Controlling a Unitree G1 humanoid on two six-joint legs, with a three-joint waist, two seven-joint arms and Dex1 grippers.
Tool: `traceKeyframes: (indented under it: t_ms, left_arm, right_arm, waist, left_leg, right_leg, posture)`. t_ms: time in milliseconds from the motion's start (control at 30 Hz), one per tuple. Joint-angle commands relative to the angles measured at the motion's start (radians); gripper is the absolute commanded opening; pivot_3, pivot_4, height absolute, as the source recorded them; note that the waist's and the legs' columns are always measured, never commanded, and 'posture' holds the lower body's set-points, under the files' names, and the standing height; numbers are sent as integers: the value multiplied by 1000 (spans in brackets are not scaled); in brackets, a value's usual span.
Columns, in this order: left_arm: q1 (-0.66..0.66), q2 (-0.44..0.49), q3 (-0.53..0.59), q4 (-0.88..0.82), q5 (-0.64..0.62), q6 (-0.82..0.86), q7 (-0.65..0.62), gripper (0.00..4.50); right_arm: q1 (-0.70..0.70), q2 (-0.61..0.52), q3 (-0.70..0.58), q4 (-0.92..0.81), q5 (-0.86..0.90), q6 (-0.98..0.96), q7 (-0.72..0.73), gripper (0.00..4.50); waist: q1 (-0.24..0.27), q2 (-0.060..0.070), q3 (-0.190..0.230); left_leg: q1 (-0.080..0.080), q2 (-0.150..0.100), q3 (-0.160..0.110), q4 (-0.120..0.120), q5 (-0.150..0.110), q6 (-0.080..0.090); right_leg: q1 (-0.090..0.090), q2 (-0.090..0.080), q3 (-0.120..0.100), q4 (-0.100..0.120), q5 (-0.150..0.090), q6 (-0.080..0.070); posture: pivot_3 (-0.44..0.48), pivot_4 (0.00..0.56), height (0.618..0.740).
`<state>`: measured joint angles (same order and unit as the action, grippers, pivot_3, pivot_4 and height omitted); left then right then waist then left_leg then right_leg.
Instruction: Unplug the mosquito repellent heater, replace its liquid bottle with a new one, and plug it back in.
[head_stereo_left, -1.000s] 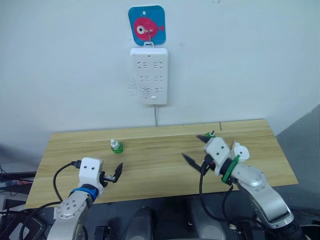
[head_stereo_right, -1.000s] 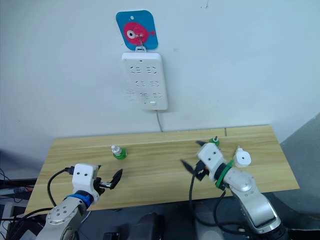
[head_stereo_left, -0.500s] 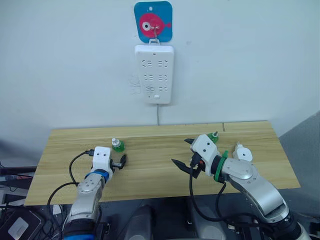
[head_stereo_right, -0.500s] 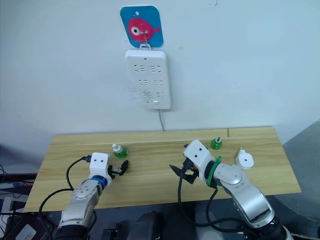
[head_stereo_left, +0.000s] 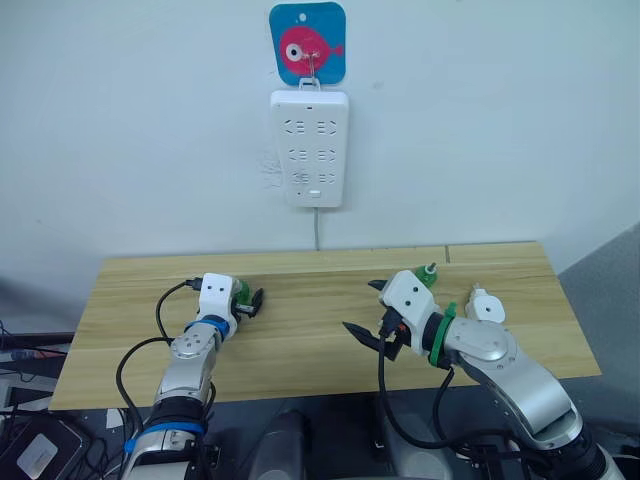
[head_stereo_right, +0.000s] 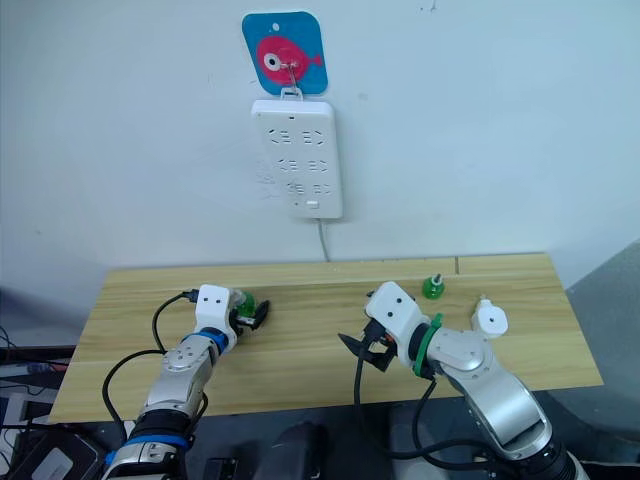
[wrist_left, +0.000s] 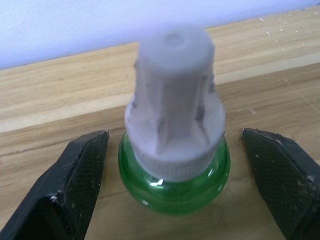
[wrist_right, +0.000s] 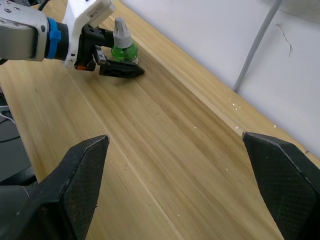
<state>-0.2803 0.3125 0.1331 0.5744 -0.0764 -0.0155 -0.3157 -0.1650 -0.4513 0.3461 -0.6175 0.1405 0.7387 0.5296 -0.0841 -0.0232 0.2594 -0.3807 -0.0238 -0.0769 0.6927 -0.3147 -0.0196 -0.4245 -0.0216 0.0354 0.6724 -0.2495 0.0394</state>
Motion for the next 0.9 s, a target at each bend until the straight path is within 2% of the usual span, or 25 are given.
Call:
traceKeyframes:
  t_ms: [33,133,167,300,467,600,767,900]
  left_arm:
    - [27,4,4,20,-4,-18,-8,3300]
    - [45,11,0,11,0,-28,-18,2369]
    - [50,15,1,8,1,-34,-22,2254]
    - [78,74,-34,-70,16,-93,-114,2257]
    - [116,208,-179,-375,-44,-84,-471,2257]
    - [44,270,-253,-507,-93,-8,-651,2257]
    - [-86,297,-328,-580,-133,113,-799,2257]
    - [-155,288,-361,-578,-125,144,-842,2257]
  right_arm:
    - [9,-8,-11,-54,10,0,1,4500]
    - [7,-12,-17,-51,8,-4,0,4500]
    - [5,-13,-19,-49,7,-7,0,4500]
    - [-11,-18,-54,-63,35,-2,17,4500]
    - [-58,-59,-119,-126,166,73,112,4500]
    - [-138,-70,-140,-139,260,165,143,4500]
    - [-254,-44,-118,-99,298,237,120,4500]
    - [-318,16,-109,-61,321,289,80,4500]
  waist:
    - [0,0,0]
    - [-1,0,0]
    - [-1,0,0]
    - [-4,0,0]
    - [1,2,3]
    - [1,4,4]
    - [-4,4,4]
    - [-10,4,4]
  left_leg:
    - [0,0,0,0,0,0]
    - [0,0,0,0,0,0]
    - [0,0,0,0,0,0]
    - [0,0,0,0,0,0]
    - [-2,0,-1,-1,0,-1]
    - [-3,0,-2,-2,0,-1]
    - [-4,0,-2,-3,0,-1]
    - [-5,0,-2,-4,0,-1]
  right_leg:
    - [0,0,0,0,0,0]
    - [0,0,0,0,0,0]
    - [0,0,0,0,0,0]
    - [0,0,0,0,0,0]
    - [-1,0,0,-2,0,0]
    - [1,-1,-2,-10,1,-2]
    - [0,-1,-3,-9,1,-2]
    - [-1,0,-3,-9,1,-2]
  posture:
    - [-158,282,730]
    - [-158,281,730]
    - [-160,279,730]
    - [-159,274,730]
    - [-164,257,730]
    - [-178,240,730]
    - [-198,223,730]
    - [-215,214,730]
